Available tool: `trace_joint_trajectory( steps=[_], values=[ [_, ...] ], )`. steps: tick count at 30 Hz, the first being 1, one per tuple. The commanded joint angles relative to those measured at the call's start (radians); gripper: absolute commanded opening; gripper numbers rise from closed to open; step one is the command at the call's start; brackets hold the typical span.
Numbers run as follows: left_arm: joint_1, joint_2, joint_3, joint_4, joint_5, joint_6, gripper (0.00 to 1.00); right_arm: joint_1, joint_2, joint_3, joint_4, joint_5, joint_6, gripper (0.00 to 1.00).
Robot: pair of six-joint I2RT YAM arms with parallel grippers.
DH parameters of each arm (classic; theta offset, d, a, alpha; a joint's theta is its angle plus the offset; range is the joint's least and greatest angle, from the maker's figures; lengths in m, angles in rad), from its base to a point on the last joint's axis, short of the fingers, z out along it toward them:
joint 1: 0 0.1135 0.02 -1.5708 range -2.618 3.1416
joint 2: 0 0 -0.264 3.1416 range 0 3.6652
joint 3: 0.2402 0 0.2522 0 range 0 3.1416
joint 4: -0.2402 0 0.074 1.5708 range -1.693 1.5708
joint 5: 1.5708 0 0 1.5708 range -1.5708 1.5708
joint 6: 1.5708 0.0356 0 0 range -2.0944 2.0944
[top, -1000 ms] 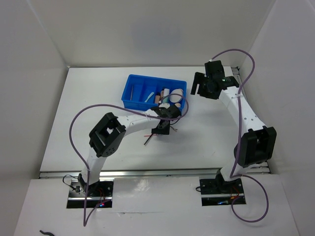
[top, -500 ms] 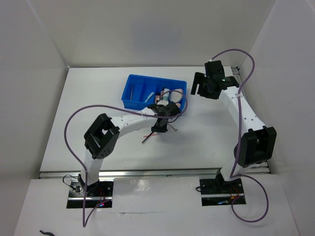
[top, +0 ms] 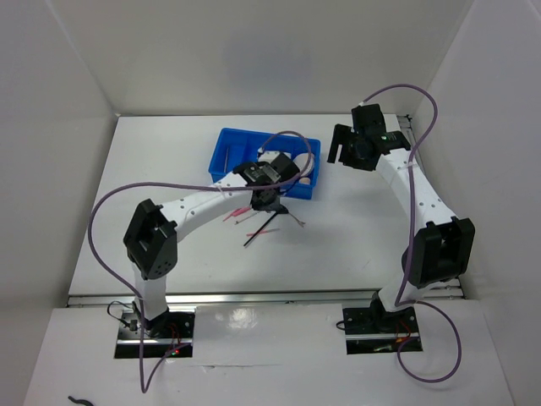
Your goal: Organize the makeup
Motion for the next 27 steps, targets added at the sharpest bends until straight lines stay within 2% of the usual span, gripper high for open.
trace_joint_trajectory(
  steps=[1, 8, 12, 15, 27],
  values=[
    [0.058, -0.062, 0.082, -0.013, -0.023, 0.046, 0.30, -0.006, -0.011, 0.034, 0.007, 0.006, -0.009, 0.82],
    [0.209, 0.049, 0.274, 0.021, -0.059, 0.122, 0.30, -0.006, -0.001, 0.043, 0.007, 0.015, 0.000, 0.82],
    [0.221, 0.217, 0.473, 0.039, -0.147, 0.184, 0.30, -0.006, 0.020, 0.053, 0.007, 0.015, 0.000, 0.82],
    [0.249, 0.296, 0.576, 0.030, -0.143, 0.210, 0.30, -0.006, 0.029, 0.063, -0.004, 0.027, 0.000, 0.82],
    [0.316, 0.426, 0.576, 0.148, -0.079, 0.241, 0.30, -0.006, 0.089, 0.073, -0.013, 0.072, -0.019, 0.82]
  ],
)
